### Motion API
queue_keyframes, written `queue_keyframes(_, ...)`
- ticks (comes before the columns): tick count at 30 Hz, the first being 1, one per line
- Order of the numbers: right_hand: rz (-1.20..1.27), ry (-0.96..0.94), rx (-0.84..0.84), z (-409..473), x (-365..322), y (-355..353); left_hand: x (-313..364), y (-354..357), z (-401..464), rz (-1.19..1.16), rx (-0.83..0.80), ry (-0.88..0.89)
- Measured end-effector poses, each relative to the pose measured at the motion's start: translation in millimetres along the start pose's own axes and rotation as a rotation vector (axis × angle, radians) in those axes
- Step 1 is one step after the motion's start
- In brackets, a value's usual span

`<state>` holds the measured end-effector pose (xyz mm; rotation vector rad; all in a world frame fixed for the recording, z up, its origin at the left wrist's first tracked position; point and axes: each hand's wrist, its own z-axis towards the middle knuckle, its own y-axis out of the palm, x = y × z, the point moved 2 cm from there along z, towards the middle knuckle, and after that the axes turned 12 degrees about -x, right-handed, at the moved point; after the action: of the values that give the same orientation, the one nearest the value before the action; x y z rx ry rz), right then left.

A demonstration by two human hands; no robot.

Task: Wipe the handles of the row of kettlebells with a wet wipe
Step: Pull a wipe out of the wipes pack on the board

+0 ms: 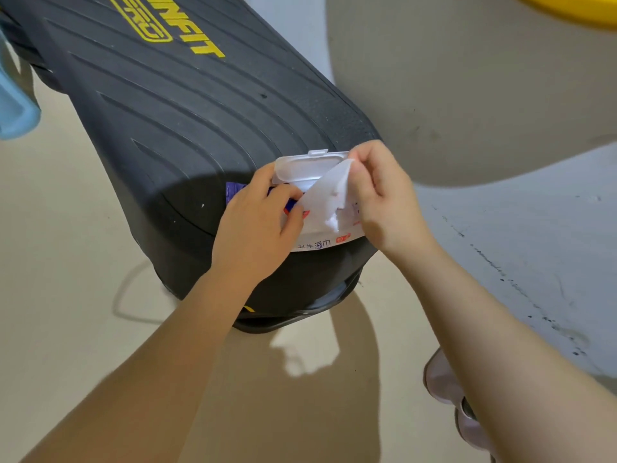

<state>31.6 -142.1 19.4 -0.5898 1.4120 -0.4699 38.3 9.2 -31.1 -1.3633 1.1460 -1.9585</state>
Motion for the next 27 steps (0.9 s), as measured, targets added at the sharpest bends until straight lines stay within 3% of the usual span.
queue_keyframes(5, 0.717, 0.149, 0.226, -14.5, -5.4, -30.2, -0.7, 2.5, -0.1, 0.019, -0.006, 0.005)
queue_keyframes(7, 0.712, 0.234, 0.233, -25.4, -0.7, -37.6, 0.2, 3.2, -1.9, 0.047, 0.009, 0.096)
queue_keyframes(11, 0.666, 0.369, 0.027, -52.6, 14.5, -21.0, 6.9, 3.1, -12.9, 0.087, 0.063, 0.317)
queue_keyframes(13, 0.695, 0.414, 0.019, -64.3, 19.8, -14.1, 6.2, 4.6, -17.9, 0.104, 0.030, 0.368)
queue_keyframes(21, 0.642, 0.508, 0.000, -105.0, 17.7, -21.4, 32.5, 3.5, -22.0, 0.127, -0.070, 0.093)
queue_keyframes(23, 0.656, 0.546, 0.006, -119.9, 19.7, -26.6, 59.3, 4.2, -29.7, -0.025, -0.003, 0.221)
queue_keyframes(24, 0.646, 0.564, 0.009, -127.5, 21.9, -28.9, 75.9, 6.1, -38.4, -0.211, -0.026, 0.289)
queue_keyframes(25, 0.628, 0.581, 0.008, -135.5, 25.0, -31.2, 92.4, 9.0, -48.1, -0.439, -0.133, 0.299)
queue_keyframes(27, 0.636, 0.608, 0.004, -153.1, 34.0, -36.8, 121.3, 26.5, -63.5, -0.799, -0.448, 0.129)
